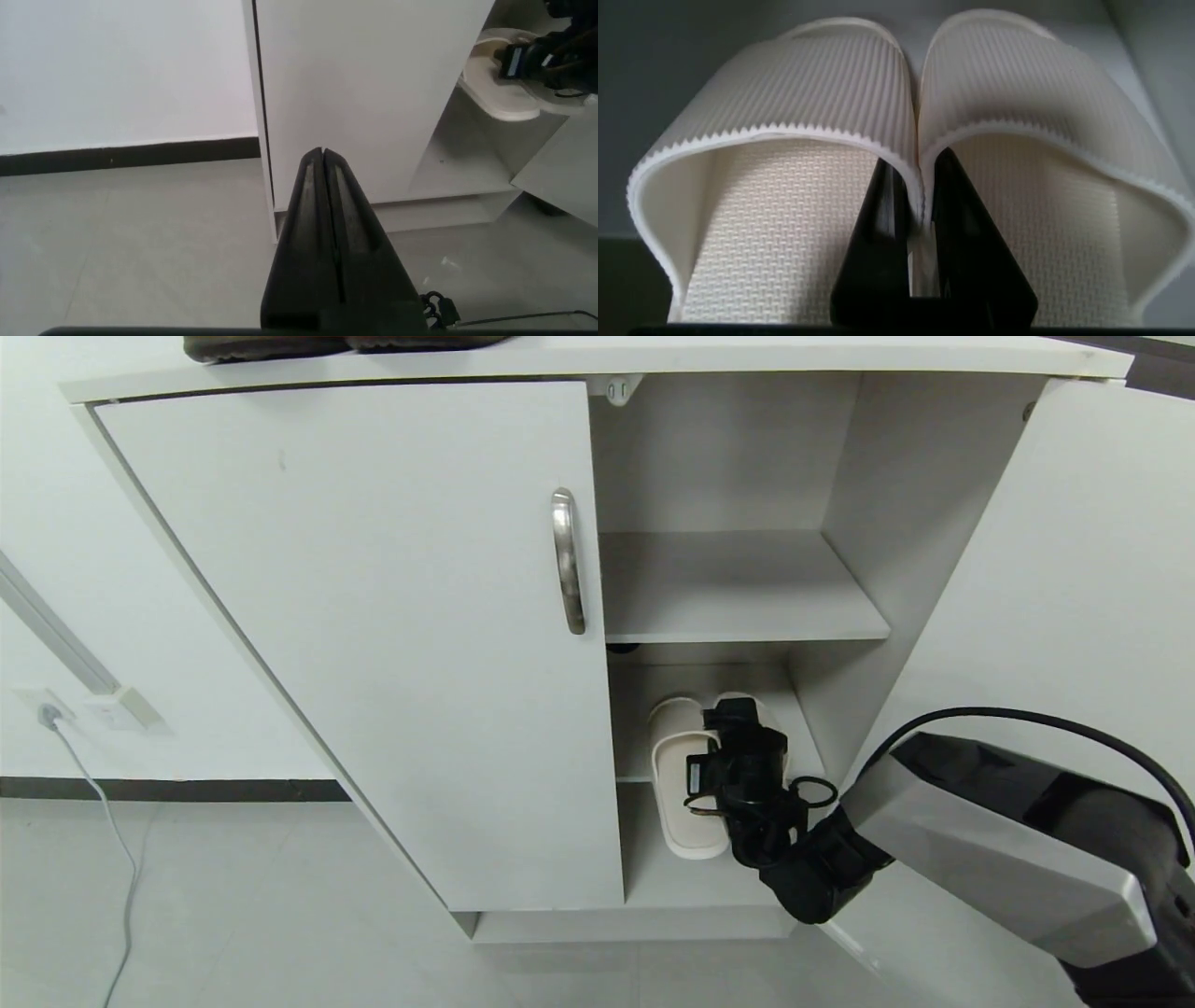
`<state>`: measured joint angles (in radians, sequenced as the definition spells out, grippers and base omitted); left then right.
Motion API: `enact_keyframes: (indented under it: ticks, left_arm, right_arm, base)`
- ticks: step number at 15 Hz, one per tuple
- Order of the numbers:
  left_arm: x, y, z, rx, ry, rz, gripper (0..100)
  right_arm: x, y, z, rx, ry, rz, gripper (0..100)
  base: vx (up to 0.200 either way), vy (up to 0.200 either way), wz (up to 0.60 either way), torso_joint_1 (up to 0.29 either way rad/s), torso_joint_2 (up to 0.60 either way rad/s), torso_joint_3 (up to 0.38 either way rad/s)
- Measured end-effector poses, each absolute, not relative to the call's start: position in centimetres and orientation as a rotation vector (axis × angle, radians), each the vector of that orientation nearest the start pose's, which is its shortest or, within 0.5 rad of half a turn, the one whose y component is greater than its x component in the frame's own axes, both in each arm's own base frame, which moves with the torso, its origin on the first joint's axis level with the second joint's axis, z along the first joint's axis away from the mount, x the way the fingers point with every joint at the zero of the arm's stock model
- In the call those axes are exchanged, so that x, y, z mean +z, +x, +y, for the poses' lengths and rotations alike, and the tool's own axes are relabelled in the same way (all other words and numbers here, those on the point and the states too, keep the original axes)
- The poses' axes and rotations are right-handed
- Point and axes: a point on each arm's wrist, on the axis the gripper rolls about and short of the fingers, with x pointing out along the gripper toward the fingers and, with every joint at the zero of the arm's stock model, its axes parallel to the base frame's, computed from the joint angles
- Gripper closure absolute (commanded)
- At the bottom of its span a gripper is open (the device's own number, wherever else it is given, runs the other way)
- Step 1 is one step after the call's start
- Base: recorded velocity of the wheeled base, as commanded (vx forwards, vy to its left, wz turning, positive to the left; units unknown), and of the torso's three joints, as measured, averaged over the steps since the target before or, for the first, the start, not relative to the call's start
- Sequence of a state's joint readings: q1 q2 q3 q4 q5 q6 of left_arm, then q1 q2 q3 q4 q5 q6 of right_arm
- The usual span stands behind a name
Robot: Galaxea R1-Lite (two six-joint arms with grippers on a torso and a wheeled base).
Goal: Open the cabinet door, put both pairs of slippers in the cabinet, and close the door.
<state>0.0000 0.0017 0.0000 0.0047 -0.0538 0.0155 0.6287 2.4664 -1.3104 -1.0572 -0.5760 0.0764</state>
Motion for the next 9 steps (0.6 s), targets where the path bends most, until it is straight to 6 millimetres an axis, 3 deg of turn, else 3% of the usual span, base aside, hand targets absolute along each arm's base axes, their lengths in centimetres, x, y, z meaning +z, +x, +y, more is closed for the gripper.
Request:
enact_keyframes:
  ticks: [9]
  left_arm:
    - [7.5, -2.3, -0.1, -0.052, 0.014, 0.006, 100]
  right_arm:
    - [6.7, 43.0, 27.3, 0.03, 0.025, 0.081, 100]
  base:
    - [0.0, 0.0, 0.0, 0.0, 0.0, 0.0]
